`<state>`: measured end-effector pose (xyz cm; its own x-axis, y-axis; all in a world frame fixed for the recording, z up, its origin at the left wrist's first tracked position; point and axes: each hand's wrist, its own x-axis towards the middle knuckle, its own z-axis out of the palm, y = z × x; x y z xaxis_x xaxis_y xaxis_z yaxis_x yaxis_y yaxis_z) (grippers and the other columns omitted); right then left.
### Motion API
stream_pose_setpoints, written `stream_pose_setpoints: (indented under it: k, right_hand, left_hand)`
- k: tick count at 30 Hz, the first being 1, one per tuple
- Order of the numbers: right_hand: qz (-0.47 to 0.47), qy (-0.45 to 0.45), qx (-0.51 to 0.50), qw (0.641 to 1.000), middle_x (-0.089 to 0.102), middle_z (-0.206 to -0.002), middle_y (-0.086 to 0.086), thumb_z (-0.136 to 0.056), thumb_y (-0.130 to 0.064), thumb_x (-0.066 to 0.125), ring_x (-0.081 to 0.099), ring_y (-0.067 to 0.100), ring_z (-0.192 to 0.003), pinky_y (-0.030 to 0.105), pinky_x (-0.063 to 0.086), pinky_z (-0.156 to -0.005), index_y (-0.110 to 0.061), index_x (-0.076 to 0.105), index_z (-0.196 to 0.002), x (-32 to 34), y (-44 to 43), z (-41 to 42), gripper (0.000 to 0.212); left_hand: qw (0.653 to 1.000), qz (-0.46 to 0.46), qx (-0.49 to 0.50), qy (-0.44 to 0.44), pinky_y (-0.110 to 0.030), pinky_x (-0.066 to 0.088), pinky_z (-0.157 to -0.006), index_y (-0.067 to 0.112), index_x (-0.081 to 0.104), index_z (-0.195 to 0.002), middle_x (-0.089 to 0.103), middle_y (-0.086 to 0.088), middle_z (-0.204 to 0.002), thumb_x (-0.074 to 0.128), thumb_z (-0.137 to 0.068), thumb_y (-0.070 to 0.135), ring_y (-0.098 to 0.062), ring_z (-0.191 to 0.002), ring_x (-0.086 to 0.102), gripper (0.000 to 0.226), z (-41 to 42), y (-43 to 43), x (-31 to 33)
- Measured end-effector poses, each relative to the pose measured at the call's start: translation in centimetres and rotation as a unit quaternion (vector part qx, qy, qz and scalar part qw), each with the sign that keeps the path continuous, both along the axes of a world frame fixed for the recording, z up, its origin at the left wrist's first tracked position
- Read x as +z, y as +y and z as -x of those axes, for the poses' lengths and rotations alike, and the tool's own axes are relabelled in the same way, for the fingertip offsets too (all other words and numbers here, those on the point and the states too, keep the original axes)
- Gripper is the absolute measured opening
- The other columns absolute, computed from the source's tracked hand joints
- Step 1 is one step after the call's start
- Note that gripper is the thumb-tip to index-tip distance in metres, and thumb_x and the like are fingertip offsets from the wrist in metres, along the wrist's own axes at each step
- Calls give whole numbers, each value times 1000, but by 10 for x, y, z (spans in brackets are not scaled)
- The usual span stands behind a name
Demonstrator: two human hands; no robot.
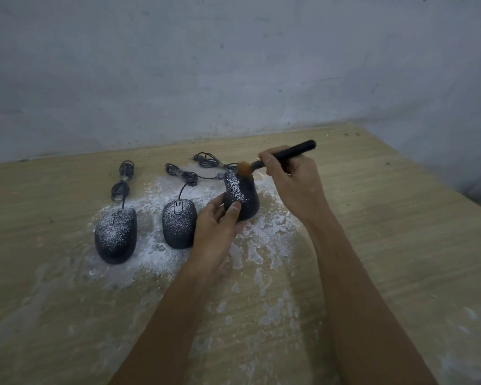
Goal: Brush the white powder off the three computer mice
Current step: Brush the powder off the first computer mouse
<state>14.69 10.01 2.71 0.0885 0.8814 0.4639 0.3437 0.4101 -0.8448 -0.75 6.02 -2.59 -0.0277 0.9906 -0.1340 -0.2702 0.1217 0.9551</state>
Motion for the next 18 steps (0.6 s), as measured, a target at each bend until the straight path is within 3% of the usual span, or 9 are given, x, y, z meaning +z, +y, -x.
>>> stream_pose_setpoints:
  k: [5,18]
  right_hand:
    - [-6,-11,-10,1000,53,-51,-18,-100,-21,61,44,3,-43,11,30,-45,-19,71,-88,0,1,3,16]
    - [-11,-30,-9,999,56,-51,-22,-100,-17,61,46,1,-43,10,30,-45,-15,71,-88,3,-2,3,15]
  left_hand:
    - [1000,-5,-3,1,-24,56,-84,12,52,-137,67,-7,-128,56,-100,14,-17,-109,70,38,0,-1,1]
    - [1000,-8,0,1,-23,56,-84,12,50,-140,66,-7,-130,56,-100,13,-17,-112,68,40,-1,-1,1]
